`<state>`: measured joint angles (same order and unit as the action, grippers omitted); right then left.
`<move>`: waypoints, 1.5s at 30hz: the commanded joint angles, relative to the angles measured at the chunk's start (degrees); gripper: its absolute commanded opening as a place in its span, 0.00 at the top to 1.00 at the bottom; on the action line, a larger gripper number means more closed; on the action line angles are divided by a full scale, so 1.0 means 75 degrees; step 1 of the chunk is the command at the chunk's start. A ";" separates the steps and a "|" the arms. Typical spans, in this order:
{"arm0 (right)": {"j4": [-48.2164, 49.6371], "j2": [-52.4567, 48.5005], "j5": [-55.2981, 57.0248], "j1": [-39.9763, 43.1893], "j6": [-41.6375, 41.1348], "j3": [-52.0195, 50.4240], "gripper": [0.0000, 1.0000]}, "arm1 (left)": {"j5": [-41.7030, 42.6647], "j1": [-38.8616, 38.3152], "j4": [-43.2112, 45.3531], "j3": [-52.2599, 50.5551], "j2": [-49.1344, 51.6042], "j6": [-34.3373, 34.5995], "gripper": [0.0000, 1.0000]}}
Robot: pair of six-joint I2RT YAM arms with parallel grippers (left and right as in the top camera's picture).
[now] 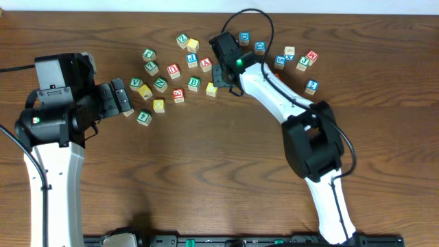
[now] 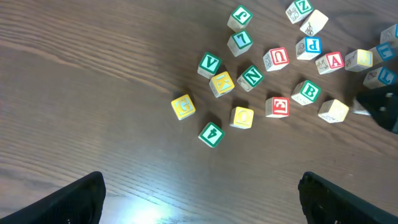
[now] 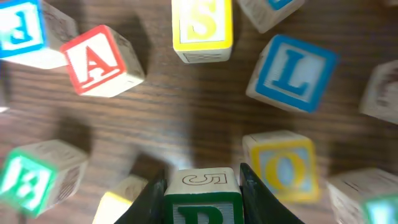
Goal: Spell out ROBOT
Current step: 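Lower the right gripper and grasp the green R block, then carry the R block toward the table front and lower it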
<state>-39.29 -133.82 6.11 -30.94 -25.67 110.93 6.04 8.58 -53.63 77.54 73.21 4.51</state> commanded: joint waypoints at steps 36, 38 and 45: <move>-0.0533 0.1020 -0.0274 -0.1276 -0.1099 -0.1973 0.78 | -0.0044 0.0041 -0.0017 0.0192 0.0026 0.0070 0.02; -0.0525 0.1011 -0.0201 -0.1349 -0.1151 -0.1973 0.71 | -0.0044 0.0041 -0.0017 0.0192 0.0026 0.0070 0.02; -0.0498 0.1011 -0.0198 -0.1445 -0.1148 -0.1973 0.57 | -0.0044 0.0041 -0.0017 0.0192 0.0026 0.0070 0.02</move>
<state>-43.16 -126.21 3.44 -41.43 -33.71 96.40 6.04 8.58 -53.63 77.54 73.21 4.51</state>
